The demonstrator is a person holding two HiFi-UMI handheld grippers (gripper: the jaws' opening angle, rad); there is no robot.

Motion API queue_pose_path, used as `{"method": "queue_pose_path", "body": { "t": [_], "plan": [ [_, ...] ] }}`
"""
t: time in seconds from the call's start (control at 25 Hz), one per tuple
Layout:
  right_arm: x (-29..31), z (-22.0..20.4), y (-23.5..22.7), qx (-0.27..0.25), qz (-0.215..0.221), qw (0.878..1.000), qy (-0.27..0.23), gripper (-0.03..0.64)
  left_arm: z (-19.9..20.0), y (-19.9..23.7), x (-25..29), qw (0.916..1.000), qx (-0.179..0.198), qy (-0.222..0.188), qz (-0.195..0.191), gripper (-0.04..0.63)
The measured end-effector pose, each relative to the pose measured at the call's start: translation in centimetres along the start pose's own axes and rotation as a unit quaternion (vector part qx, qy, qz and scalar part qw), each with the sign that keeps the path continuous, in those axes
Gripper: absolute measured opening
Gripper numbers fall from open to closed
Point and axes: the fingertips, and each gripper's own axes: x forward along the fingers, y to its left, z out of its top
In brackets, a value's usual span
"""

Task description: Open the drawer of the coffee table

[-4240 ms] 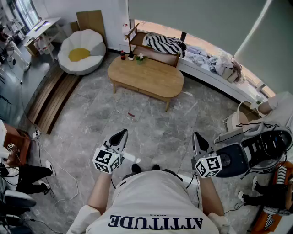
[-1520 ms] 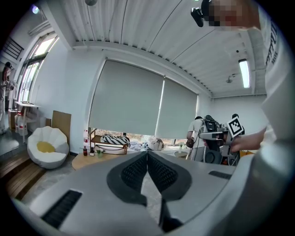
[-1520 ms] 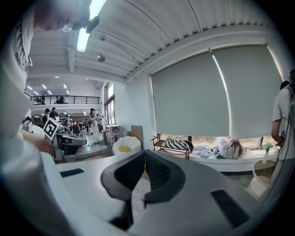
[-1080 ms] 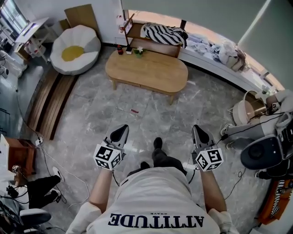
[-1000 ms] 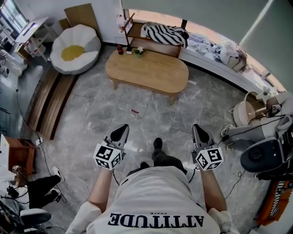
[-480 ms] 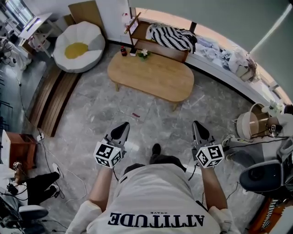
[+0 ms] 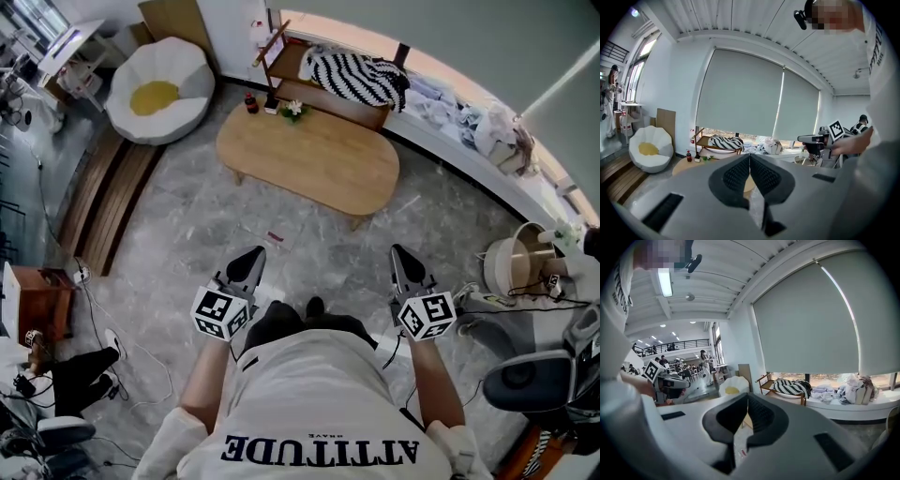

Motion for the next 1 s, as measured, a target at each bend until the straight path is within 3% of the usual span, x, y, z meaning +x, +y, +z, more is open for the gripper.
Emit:
{"method": "queue_pose_path", "body": {
  "t": [0.44,0.64,1.0],
  "plan": [
    [5.4,-0.8,-1.8,0.021,-0.019,0.999,0.019,0.018,0.2,4.6,4.9,0.9994,-0.009,0.027,-0.022,0.020],
    [8.8,-1.4,-2.2,0.036,-0.031,0.999,0.016,0.018,-1.0,8.1,8.7,0.9982,-0.031,0.041,-0.032,0.020],
    [16.6,-3.7,-1.3,0.060,-0.039,0.996,0.051,0.018,-3.2,14.1,14.6,0.9931,-0.050,0.077,-0.073,0.020]
  ]
}}
